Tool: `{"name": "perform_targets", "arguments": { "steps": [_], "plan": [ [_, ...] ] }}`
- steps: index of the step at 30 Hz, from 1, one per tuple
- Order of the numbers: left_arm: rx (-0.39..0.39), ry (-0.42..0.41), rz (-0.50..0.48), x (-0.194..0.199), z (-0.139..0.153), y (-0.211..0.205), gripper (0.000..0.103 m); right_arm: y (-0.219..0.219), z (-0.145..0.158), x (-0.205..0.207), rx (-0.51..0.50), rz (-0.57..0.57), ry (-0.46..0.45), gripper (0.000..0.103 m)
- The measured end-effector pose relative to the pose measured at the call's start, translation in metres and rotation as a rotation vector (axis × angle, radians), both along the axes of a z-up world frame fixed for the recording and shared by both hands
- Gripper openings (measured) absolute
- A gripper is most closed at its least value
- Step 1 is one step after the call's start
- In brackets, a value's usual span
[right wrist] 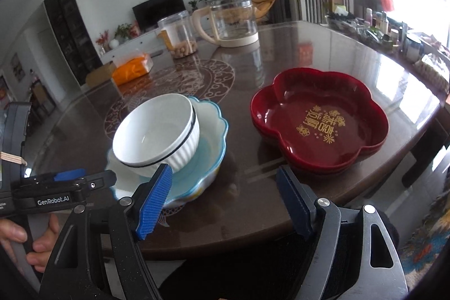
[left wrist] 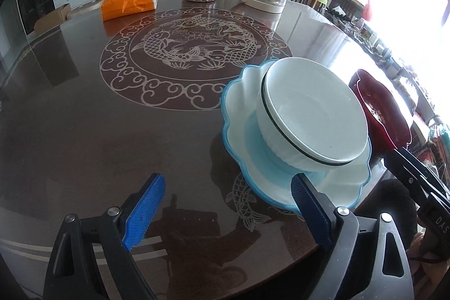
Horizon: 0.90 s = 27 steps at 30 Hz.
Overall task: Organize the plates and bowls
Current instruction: 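Grasp the scalloped bowl rim with the left gripper while the right gripper grasps it too, then lift and carry the nested bowl stack onto the red plates with both grippers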
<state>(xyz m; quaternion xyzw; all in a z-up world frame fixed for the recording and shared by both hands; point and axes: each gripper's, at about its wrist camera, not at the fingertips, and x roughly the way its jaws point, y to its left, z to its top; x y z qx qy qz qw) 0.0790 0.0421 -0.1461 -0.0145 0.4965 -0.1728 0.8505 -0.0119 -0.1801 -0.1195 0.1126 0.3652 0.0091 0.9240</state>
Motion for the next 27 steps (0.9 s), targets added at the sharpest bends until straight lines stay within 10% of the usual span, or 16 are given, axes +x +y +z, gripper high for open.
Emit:
{"name": "perform_targets", "arguments": {
  "steps": [5,11,27],
  "plan": [
    [-0.024,0.016,-0.036,0.015,-0.009,-0.004,0.067,0.001,-0.018,0.028,0.006,0.026,0.101,0.037],
    [-0.092,0.057,-0.045,0.023,-0.019,-0.011,0.025,0.004,-0.026,0.043,-0.007,0.038,0.133,0.037],
    [-0.089,0.029,0.023,0.009,-0.019,-0.015,0.021,0.01,-0.019,0.047,0.031,0.105,0.103,0.025]
  ]
}}
